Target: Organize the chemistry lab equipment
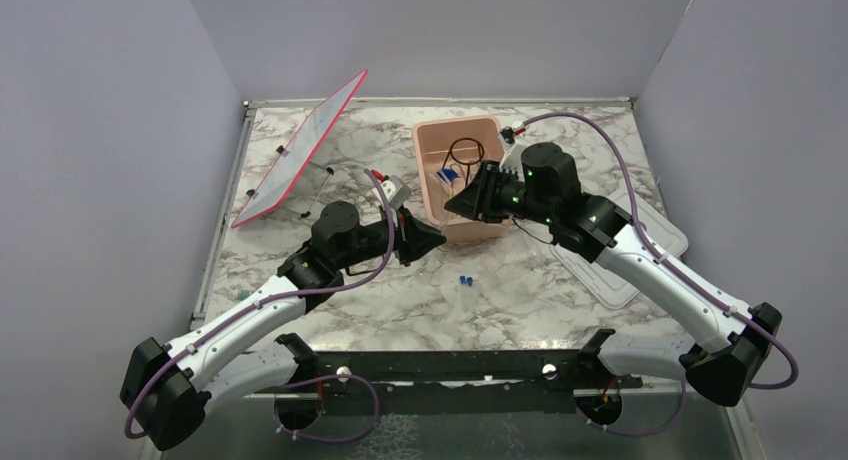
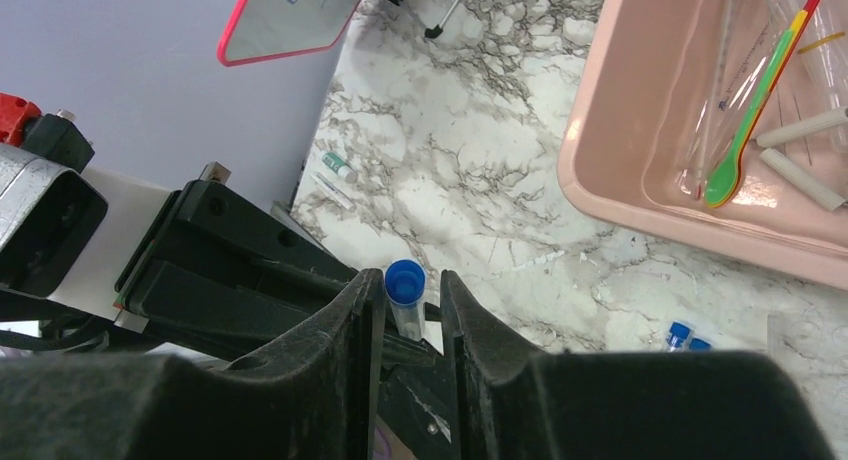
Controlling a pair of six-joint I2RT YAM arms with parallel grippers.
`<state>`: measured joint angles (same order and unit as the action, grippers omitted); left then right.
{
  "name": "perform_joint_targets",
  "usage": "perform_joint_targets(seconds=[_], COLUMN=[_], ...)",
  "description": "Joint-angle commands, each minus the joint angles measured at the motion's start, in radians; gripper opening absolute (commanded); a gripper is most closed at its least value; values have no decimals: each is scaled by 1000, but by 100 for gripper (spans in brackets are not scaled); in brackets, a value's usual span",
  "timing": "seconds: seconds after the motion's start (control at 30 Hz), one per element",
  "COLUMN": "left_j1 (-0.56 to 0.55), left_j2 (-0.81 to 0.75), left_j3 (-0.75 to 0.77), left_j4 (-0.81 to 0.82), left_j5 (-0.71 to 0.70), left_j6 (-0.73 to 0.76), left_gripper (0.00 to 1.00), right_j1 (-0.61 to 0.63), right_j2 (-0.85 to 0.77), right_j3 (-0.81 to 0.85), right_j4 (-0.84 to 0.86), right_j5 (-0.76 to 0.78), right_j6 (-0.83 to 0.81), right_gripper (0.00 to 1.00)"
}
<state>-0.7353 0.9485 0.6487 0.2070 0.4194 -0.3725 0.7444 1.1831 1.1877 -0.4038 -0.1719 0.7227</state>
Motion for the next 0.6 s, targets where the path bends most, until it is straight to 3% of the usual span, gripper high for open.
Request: perform_joint_targets(seconds=[0.0, 0.27, 0.3, 0.43, 0.57], left_j1=[1, 0, -1, -1, 0], left_j2=[1, 6, 8, 14, 22], left_j3=[43, 48, 52, 73, 92], left_j4=[-6, -18, -27, -82, -145], left_j5=[20, 16, 5, -76, -181], left_j6=[24, 25, 20, -4, -21], left_gripper=[0, 0, 4, 44, 62], right_j1=[-11, -20, -19, -20, -20], right_j2=[21, 21, 13, -39, -121], right_j3=[15, 18, 14, -22, -107], right_j4=[19, 16, 18, 26, 50], right_j5=[-60, -94, -85, 8, 156], right_j6=[-27, -57, -67, -158, -278], right_gripper=[31, 16, 15, 14, 14])
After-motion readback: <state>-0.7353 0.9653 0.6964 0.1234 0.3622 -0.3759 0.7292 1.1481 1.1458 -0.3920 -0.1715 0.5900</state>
